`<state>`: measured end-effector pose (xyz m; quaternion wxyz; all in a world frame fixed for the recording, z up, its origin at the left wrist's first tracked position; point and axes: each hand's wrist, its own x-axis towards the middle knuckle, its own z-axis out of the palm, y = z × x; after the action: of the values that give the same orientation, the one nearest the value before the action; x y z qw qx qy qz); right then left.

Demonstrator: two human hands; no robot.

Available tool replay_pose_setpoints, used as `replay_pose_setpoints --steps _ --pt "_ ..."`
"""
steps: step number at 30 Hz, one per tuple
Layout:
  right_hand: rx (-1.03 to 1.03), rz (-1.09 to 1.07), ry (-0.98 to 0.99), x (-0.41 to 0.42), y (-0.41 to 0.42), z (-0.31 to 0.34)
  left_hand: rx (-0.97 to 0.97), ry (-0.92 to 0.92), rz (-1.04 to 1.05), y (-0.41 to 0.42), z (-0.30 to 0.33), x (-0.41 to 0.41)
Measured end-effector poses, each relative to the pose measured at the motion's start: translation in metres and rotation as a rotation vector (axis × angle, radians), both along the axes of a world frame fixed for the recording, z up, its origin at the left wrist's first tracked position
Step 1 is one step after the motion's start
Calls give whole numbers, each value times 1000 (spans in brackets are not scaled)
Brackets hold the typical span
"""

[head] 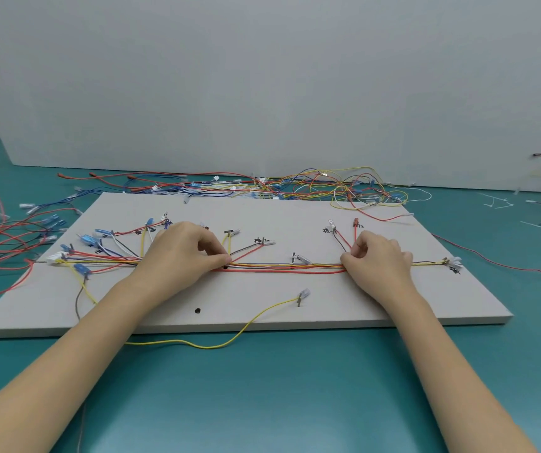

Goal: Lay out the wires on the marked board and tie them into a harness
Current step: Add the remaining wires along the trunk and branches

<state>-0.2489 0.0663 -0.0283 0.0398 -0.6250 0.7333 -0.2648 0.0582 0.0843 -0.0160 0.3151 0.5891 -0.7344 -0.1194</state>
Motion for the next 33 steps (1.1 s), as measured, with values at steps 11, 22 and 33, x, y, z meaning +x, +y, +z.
replay_pose_setpoints --steps 11,22,33 --pt "19 96 -164 -13 0 2 32 -21 -63 -1 -1 1" --pt "95 178 -376 -24 -2 11 2 -51 -74 -1 -10 -2" --pt "148 111 -321 -37 8 20 -8 -51 -129 12 -8 -17"
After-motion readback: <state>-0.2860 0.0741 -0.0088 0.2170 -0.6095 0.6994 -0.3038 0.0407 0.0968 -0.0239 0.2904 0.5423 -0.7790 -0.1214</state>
